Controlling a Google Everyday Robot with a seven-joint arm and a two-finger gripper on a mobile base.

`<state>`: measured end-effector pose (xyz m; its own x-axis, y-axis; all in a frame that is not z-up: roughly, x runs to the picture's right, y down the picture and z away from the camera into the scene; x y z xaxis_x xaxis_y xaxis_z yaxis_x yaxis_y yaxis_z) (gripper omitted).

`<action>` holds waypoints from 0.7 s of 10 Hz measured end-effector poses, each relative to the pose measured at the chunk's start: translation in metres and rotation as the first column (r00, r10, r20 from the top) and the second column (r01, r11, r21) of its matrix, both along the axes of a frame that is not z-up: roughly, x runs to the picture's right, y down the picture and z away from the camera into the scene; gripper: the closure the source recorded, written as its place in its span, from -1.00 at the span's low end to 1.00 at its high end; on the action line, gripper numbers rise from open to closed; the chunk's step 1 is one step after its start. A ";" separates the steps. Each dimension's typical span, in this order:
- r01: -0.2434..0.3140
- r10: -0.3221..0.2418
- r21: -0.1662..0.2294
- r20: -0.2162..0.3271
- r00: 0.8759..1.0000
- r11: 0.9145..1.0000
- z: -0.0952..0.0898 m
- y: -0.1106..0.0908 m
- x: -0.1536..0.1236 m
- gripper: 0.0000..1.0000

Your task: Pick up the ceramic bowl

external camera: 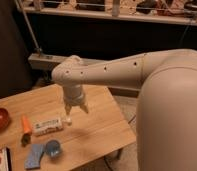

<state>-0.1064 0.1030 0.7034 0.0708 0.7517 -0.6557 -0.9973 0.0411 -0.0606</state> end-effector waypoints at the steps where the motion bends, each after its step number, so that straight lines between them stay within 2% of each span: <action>1: 0.000 0.000 0.000 0.000 1.000 1.000 0.000 0.000 0.000 -0.30; 7: 0.002 -0.002 0.005 0.003 1.000 1.000 -0.002 0.000 0.000 -0.30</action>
<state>-0.1067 0.1026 0.7017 0.0744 0.7547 -0.6518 -0.9970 0.0439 -0.0630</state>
